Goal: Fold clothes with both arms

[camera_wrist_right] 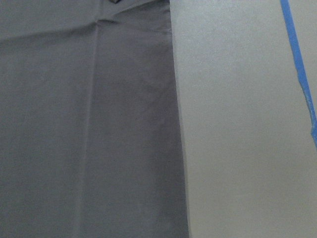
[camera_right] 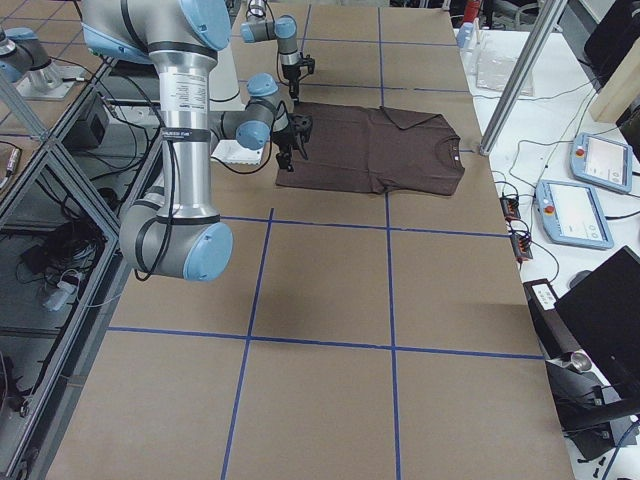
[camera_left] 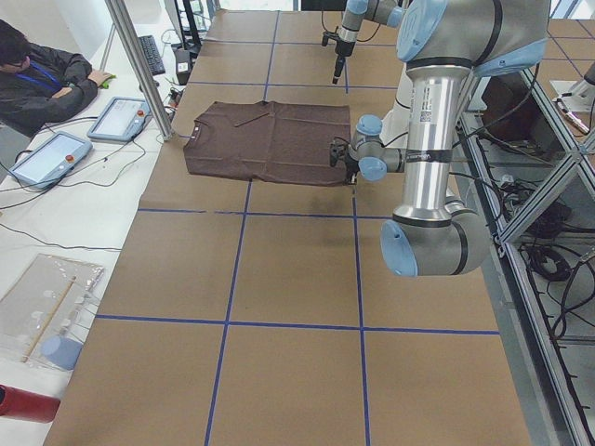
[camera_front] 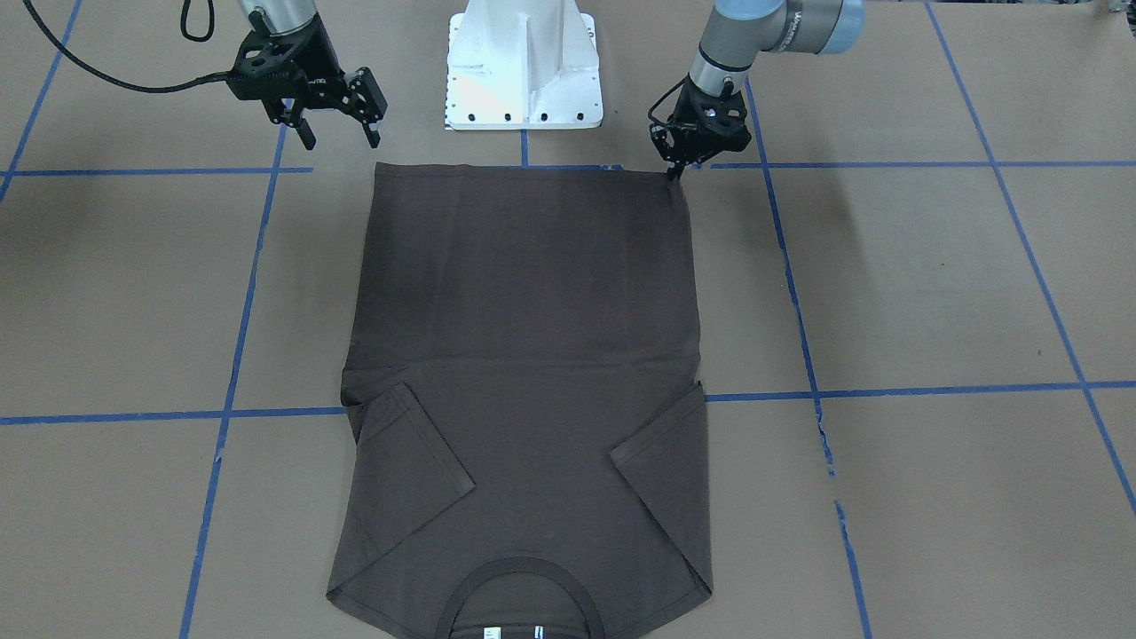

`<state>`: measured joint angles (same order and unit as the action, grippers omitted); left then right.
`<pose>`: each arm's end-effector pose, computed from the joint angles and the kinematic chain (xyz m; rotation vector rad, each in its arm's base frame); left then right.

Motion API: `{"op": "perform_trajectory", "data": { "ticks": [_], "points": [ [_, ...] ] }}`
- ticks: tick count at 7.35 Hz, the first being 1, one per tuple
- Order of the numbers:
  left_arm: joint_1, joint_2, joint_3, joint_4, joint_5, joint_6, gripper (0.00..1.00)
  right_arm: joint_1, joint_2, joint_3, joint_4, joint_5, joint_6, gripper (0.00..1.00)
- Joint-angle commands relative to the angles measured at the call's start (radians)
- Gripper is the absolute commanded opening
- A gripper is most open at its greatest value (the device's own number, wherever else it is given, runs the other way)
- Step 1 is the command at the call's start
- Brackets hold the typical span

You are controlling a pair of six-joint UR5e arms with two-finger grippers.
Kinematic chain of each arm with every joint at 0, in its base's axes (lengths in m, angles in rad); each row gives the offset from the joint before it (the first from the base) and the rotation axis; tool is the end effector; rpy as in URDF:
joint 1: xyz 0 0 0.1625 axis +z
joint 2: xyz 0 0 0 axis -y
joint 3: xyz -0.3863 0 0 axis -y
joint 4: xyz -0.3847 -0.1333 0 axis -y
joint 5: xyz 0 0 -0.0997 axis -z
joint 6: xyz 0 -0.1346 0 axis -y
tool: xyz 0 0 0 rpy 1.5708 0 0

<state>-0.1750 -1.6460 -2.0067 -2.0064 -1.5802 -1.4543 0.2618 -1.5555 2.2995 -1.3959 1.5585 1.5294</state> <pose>0.5009 -0.2227 0.3573 0.1289 0.9380 -0.0496 -0.4060 -0.2485 0.2906 0.1504 -0.9084 0.2103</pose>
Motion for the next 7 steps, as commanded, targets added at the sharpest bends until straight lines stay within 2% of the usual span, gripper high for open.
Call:
{"op": "perform_trajectory", "data": {
  "ticks": [1, 2, 4, 6, 7],
  "points": [
    [0.000, 0.000, -0.013, 0.000, 0.000, 0.000, 0.00, -0.016, 0.003, 0.000, 0.000, -0.006, 0.012, 0.96],
    [-0.001, 0.002, -0.035, 0.000, -0.001, 0.000, 0.00, -0.082, 0.012, -0.006, -0.005, -0.079, 0.100, 0.89],
    [0.000, -0.005, -0.046, 0.000, -0.001, -0.001, 0.00, -0.189, 0.043, -0.069, -0.011, -0.235, 0.187, 0.86],
    [0.000, -0.006, -0.046, 0.000, -0.001, -0.001, 0.00, -0.220, 0.110, -0.170, -0.011, -0.290, 0.195, 0.90],
    [0.000, -0.006, -0.047, -0.003, -0.001, -0.001, 0.00, -0.228, 0.110, -0.170, -0.011, -0.299, 0.195, 0.92]
  ]
}}
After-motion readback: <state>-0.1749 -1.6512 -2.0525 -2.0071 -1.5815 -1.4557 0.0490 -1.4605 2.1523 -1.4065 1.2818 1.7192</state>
